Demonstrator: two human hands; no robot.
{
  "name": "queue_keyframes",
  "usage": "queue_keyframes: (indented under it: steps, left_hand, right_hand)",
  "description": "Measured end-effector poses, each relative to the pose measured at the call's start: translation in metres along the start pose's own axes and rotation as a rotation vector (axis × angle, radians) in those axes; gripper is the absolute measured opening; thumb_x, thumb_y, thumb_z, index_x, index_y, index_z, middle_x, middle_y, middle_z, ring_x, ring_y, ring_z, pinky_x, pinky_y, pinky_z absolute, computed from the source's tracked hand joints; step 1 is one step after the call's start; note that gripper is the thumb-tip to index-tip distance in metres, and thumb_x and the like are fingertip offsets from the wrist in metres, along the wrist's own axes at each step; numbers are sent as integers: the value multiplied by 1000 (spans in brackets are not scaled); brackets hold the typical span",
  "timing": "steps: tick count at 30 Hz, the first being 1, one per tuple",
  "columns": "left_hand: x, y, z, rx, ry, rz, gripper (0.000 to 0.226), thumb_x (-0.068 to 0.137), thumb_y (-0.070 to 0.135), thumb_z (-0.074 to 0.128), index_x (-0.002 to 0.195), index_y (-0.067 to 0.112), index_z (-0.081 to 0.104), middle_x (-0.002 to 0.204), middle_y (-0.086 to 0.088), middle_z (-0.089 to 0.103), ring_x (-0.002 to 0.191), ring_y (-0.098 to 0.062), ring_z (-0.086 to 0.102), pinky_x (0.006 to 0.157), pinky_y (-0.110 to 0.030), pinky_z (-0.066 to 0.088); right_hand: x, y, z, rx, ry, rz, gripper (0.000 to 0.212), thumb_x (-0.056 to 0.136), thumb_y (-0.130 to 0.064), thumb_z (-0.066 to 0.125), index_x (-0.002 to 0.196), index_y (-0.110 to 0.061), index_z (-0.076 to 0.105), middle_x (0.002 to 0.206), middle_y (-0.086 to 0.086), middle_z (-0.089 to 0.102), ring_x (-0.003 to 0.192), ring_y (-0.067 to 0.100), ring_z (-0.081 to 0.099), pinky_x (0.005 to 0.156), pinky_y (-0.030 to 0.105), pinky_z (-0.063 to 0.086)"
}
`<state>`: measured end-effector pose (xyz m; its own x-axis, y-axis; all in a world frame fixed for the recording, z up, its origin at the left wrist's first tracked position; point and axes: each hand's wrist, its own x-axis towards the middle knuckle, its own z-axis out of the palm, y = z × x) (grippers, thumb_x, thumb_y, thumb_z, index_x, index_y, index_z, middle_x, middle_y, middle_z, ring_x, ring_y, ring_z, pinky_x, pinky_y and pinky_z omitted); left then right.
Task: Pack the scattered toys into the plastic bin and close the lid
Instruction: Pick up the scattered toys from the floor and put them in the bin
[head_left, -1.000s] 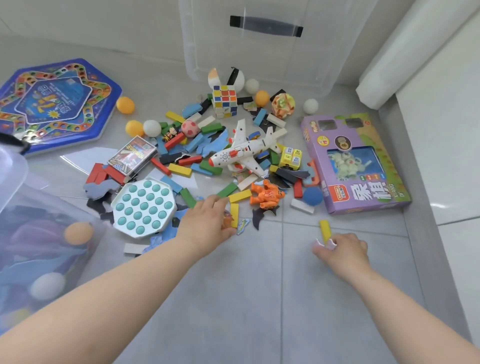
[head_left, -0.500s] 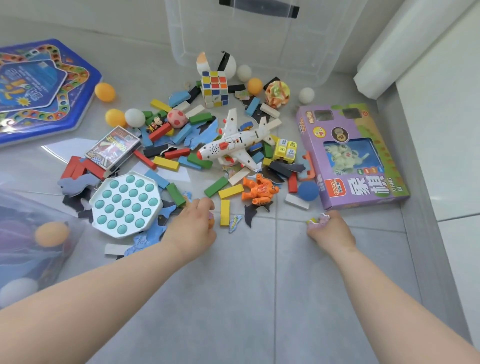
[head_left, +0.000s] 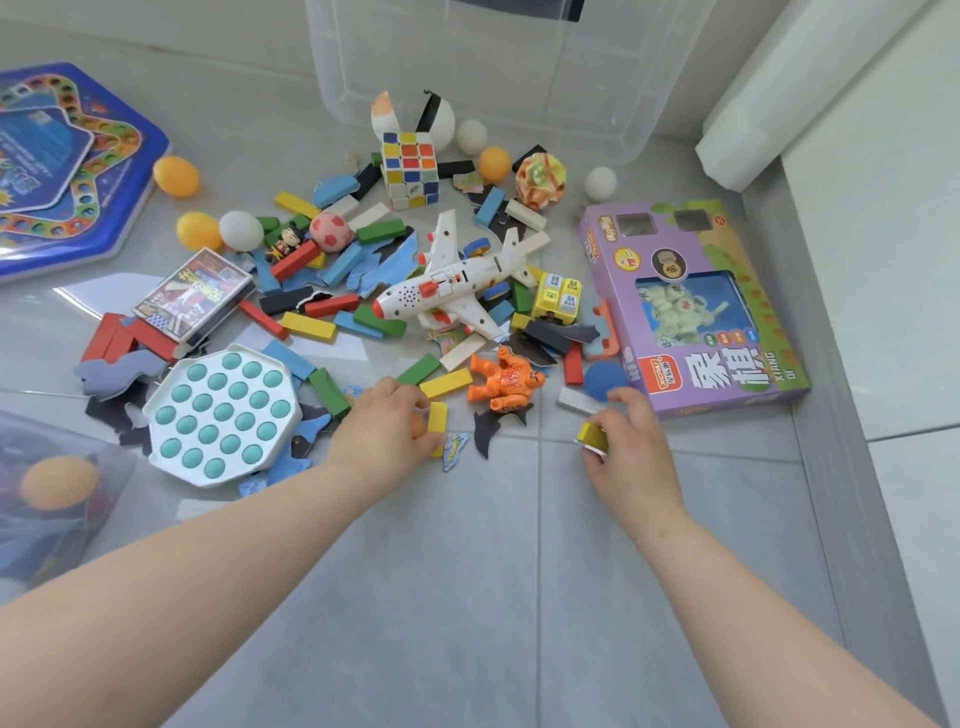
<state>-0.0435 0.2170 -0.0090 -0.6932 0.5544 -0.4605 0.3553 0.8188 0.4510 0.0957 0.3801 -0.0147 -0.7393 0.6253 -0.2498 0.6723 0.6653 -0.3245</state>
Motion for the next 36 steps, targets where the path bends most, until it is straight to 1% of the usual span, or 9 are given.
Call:
queue_keyframes:
  steps: [4,10,15,19,22,25,29,33,36]
  left_hand:
    - [3,4,7,38,6,-4,62,83,38,61,134,14,36,131,-8,42,122,-26,41,98,-35,38]
    - [6,10,18,254,12,34,67,81,44,60,133,14,30,131,-7,40,122,-26,40,97,-33,36]
    - [6,13,20,223,-28,17,51,83,35,59,122,10,38,124,-9,52,118,-27,42,92,-32,37]
    - [8,17,16,192,-82,-45,47,81,29,63,117,8,40,116,-11,56,113,-27,46,83,-32,41]
    - [5,16,17,211,-99,-30,29,84,25,59,102,10,42,112,-13,58,108,-29,50,76,-32,41]
    - [-3,14,18,259,-111,32,20,88,23,51,91,15,34,111,-12,60,103,-29,55,76,-33,45]
    - [-6,8,21,303,-124,41,25,87,22,51,109,12,43,112,-9,60,102,-28,57,68,-27,39]
    - [-10,0,20,314,-159,37,30,87,23,51,115,14,49,115,-6,60,106,-25,56,73,-26,40]
    - [-16,-7,17,362,-150,39,24,84,20,51,107,16,55,97,-4,60,95,-25,55,65,-23,36]
  right_hand:
    - [18,-12,-2,-108,-19,-73,21,88,-10,54,106,0,55,155,8,14,138,30,19,109,32,17]
    - [27,-10,-1,-227,5,-49,27,89,-21,54,114,-11,57,157,3,9,132,33,22,103,38,26]
    - [41,-8,-14,-243,-12,-143,26,88,-21,55,111,-14,66,148,6,29,121,35,35,97,36,32]
    - [45,-4,-17,-335,-41,-156,25,89,-30,53,109,-22,67,145,0,32,125,30,28,107,39,16]
    - [46,-4,-13,-321,-27,-166,22,88,-26,56,104,-18,69,138,4,40,132,32,22,113,45,6]
    - [46,-5,-10,-263,3,-206,13,79,-11,67,90,-6,73,126,17,53,125,44,33,105,49,26]
    - [45,-1,-8,-318,15,-279,26,48,3,84,70,-7,73,106,23,65,101,53,54,81,55,48]
    - [41,-8,-17,-316,9,-196,24,86,-24,60,105,-14,69,130,10,49,122,35,35,97,41,34]
    - [41,-9,-20,-333,-32,-177,28,91,-33,50,111,-22,66,133,2,43,124,28,29,99,36,32]
